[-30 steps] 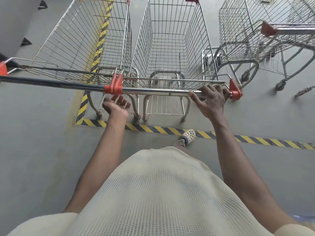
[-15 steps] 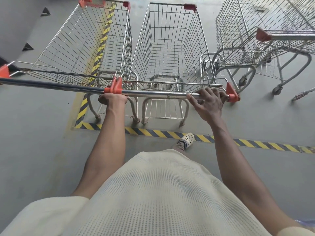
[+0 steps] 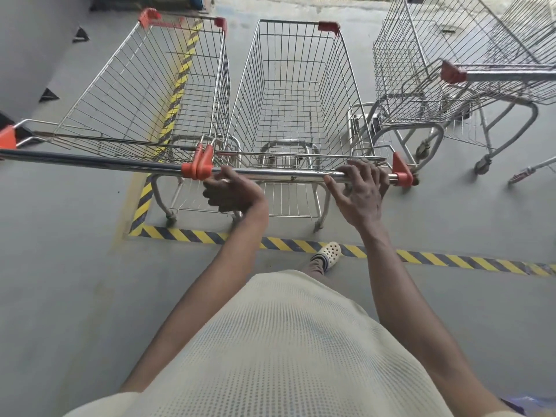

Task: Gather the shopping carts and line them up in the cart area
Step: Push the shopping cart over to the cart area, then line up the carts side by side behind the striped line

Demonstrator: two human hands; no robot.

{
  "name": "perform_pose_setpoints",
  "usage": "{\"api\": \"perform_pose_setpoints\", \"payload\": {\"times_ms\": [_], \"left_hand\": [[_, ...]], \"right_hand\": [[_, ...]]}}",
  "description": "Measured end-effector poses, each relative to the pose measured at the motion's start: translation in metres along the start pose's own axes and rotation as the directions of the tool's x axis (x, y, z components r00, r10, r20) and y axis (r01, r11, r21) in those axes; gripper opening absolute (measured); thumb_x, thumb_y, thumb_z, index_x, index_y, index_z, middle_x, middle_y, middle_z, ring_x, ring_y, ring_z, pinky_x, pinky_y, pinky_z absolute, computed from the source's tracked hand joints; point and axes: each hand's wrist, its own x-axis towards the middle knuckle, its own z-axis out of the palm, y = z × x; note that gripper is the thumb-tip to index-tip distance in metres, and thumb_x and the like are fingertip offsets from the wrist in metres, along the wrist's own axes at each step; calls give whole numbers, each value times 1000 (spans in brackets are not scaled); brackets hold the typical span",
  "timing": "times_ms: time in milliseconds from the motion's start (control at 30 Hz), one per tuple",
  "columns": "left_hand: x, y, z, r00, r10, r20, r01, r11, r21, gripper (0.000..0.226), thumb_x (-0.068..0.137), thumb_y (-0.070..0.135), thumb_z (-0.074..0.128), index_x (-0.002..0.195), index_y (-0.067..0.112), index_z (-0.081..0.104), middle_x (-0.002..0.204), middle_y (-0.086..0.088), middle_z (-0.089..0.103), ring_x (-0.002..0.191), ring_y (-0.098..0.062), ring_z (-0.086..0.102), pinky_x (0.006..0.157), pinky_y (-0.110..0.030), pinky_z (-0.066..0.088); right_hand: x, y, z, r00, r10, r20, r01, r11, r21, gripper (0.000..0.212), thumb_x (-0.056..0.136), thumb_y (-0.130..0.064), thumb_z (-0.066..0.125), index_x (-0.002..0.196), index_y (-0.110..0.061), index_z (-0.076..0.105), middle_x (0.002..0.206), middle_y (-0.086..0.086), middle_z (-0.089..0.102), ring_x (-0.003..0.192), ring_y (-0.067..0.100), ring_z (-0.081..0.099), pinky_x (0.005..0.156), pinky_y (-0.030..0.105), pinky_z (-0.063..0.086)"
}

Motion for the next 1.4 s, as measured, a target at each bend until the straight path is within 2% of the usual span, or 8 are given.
{"api": "perform_pose_setpoints", "payload": {"times_ms": [67,200,367,733,833,1033,1267,1400], "left_hand": [[-26,5,3,948,295,117,-294,956,-23,26,86,44,49,93,18,48,104,-3,46,103,-22,44,87,-42,36],[-50,-15,11,635,621,460,-719,692,60,22,83,35,61,97,19,60,109,-3,50,109,-22,45,95,-39,32],[-76,-27,9,401,644,651,-851,525,5,30,82,37,63,108,22,62,116,-2,53,114,-25,45,90,-35,30],[-126,-36,25,155,668,727,-928,352,-126,28,89,36,58,111,21,64,115,-1,56,111,-26,47,90,-41,34],[-142,-32,39,118,673,730,-934,326,-149,27,90,38,54,110,22,65,111,0,57,107,-25,46,89,-40,35],[-182,-23,82,145,672,726,-921,360,-150,21,87,35,57,99,21,64,105,-1,58,102,-22,45,81,-33,26],[-275,-11,174,81,570,817,-979,200,-43,16,83,32,60,91,24,70,101,-2,65,104,-25,49,84,-38,24],[-351,-12,230,105,472,875,-970,242,-14,19,85,31,59,97,23,71,107,-4,67,110,-27,50,89,-38,24]], "right_hand": [[-6,-2,4,997,30,-67,-30,1000,-3,43,90,-66,63,119,-34,66,153,1,41,148,19,25,120,49,17],[-22,-5,-1,969,121,-215,-117,993,31,45,90,-61,68,126,-33,65,163,3,28,155,21,14,121,54,16],[-34,-1,-15,954,206,-219,-197,978,62,54,91,-71,54,127,-32,64,164,1,27,155,18,11,122,45,12],[-41,49,-56,887,375,-271,-365,927,87,39,91,-53,68,125,-33,64,161,0,33,153,22,21,119,45,17],[-34,70,-62,847,451,-281,-427,892,145,28,95,-43,63,121,-34,66,160,-3,32,152,21,22,120,52,20],[-14,121,-66,848,474,-238,-446,880,167,27,92,-29,64,118,-37,67,158,-6,35,150,22,26,117,54,26],[38,225,-99,925,366,-101,-353,927,122,31,87,-29,68,119,-32,69,155,-4,39,148,24,31,110,49,33],[82,303,-148,941,315,-124,-306,948,84,26,90,-30,65,116,-32,70,154,-6,40,146,24,32,111,46,31]]}}
